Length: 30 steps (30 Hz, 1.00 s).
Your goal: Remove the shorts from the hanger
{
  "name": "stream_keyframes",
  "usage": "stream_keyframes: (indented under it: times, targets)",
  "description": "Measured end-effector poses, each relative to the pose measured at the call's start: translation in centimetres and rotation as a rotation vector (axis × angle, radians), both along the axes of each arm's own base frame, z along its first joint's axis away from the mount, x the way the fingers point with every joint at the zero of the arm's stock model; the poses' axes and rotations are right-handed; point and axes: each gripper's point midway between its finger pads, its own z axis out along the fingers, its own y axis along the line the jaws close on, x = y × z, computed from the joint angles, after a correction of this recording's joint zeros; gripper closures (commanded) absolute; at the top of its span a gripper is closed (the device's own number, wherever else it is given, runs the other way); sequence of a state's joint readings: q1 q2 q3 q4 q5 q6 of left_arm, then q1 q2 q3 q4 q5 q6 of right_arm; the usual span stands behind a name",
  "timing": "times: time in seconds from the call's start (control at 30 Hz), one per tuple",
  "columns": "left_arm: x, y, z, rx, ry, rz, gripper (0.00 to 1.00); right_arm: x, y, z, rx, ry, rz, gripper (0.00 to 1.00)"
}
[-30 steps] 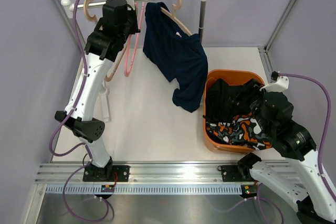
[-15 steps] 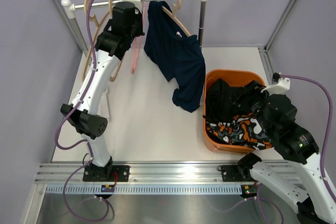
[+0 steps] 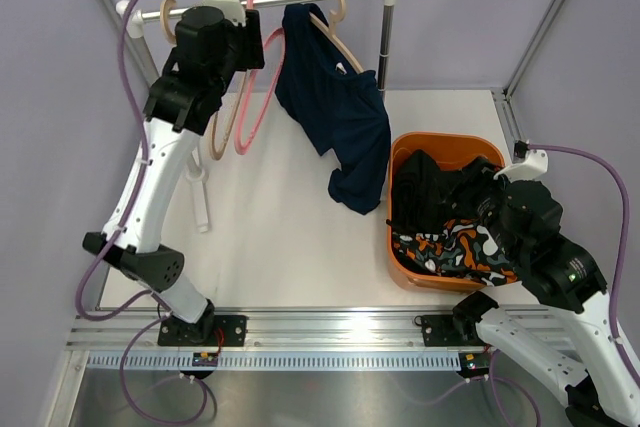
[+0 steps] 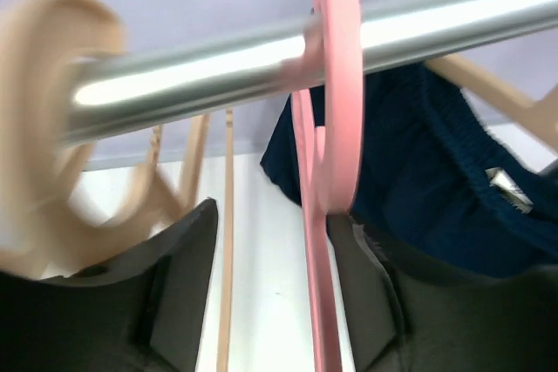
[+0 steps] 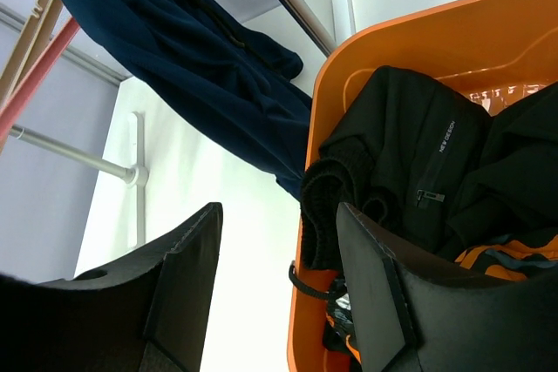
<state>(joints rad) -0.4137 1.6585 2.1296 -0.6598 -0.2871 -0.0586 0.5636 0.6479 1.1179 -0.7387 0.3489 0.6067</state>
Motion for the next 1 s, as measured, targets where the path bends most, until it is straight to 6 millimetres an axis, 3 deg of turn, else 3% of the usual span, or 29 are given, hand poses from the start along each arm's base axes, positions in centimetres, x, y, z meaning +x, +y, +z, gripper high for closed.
stream_keyframes:
  times: [0.13,0.23,0.43,0.6,0.73,1.0]
  targets:
    - [-3.3,0.7,3.8,-0.015,-0.088,0.028,0.31,-0.1,-0.1,-0.3,-0.006,0.010,0.000,0.36]
    - [-5.8,0.0,6.2,-0.018,-0.148,0.025,0.27,-0.2,-0.1,-0.3,-0.007,0.011,0.000,0.36]
    - [-9.2,-3.3,9.1,-0.053,-0.224,-0.038,0.24,-0.2,-0.1,-0.3,-0.006,0.010,0.000,0.36]
    - [-9.4,-6.9,10.4,-0.106,-0.264,-0.091,0.21,-0.2,-0.1,-0.3,-0.006,0.011,0.003,0.36]
    - [-7.3,-10.6,9.0,-0.148,-0.255,-0.113,0.22,-0.4,-0.2,-0.7,-0.015,0.025,0.003,0.36]
    - [-1.9,-16.7,1.2,-0.143,-0.134,-0.102,0.23,-1.0,-0.6,-1.5,-0.035,0.055,0.002,0.36]
